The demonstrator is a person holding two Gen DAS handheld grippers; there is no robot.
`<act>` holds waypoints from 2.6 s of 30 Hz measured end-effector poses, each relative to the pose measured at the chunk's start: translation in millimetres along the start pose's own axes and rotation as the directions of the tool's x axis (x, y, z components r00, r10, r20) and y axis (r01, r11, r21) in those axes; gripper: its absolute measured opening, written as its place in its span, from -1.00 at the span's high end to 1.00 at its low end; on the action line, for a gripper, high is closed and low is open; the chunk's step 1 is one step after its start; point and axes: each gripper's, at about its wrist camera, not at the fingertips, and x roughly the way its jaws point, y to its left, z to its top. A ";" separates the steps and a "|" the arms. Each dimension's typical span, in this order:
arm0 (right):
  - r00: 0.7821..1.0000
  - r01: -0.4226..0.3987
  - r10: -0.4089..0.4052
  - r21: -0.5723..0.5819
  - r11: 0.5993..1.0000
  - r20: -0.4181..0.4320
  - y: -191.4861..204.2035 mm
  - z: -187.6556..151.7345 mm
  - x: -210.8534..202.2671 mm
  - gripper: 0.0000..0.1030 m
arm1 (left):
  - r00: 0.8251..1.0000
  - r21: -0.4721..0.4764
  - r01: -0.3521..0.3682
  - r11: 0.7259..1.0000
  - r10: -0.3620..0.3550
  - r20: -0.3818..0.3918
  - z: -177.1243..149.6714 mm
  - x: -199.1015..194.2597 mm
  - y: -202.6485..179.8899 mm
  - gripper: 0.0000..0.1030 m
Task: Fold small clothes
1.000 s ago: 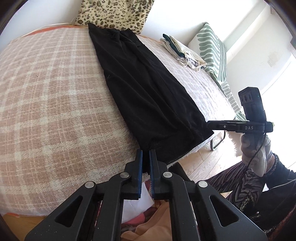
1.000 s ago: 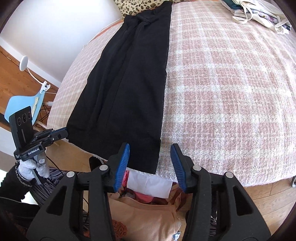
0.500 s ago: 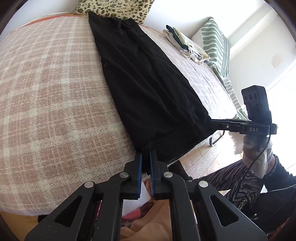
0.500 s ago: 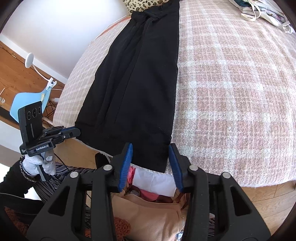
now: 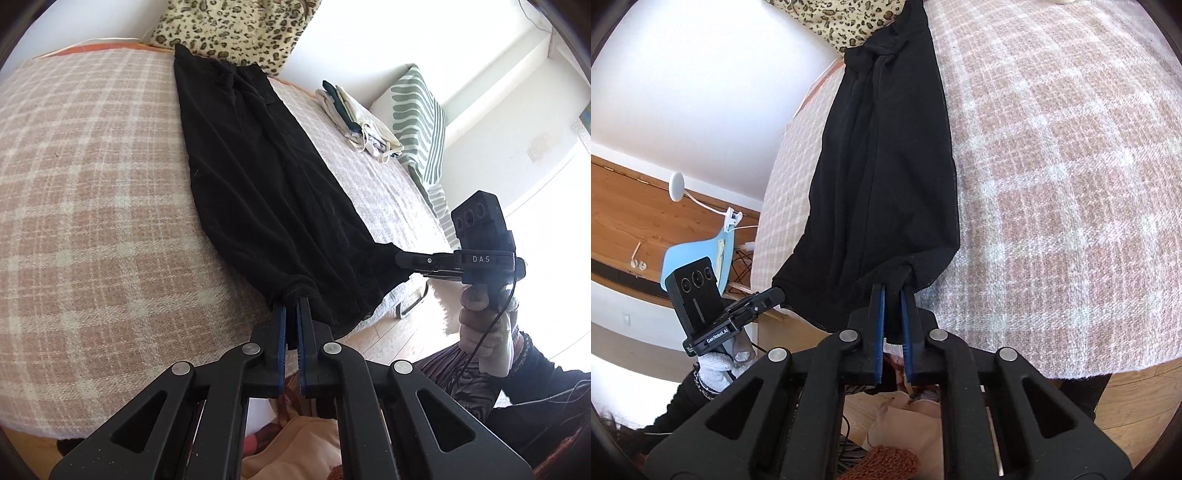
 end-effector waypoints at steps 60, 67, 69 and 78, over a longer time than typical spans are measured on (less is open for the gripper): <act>0.989 0.063 -0.052 -0.074 0.995 0.141 7.1 138.7 0.7 0.31 | 0.970 -0.041 -0.171 0.984 0.176 0.169 115.7 9.7 39.9 0.65; 0.974 0.214 -0.226 -0.369 0.904 0.011 43.9 105.1 45.2 0.55 | 0.988 0.075 -0.154 0.985 0.153 0.012 98.7 45.9 24.6 0.65; 0.964 0.243 -0.268 -0.400 0.884 -0.005 44.7 102.0 57.3 0.55 | 0.985 0.090 -0.170 0.981 0.172 -0.011 98.3 54.9 23.6 0.65; 0.952 0.281 -0.307 -0.389 0.877 -0.004 41.1 122.8 77.1 0.55 | 0.988 0.017 -0.154 0.988 0.154 -0.006 117.5 65.0 35.2 0.65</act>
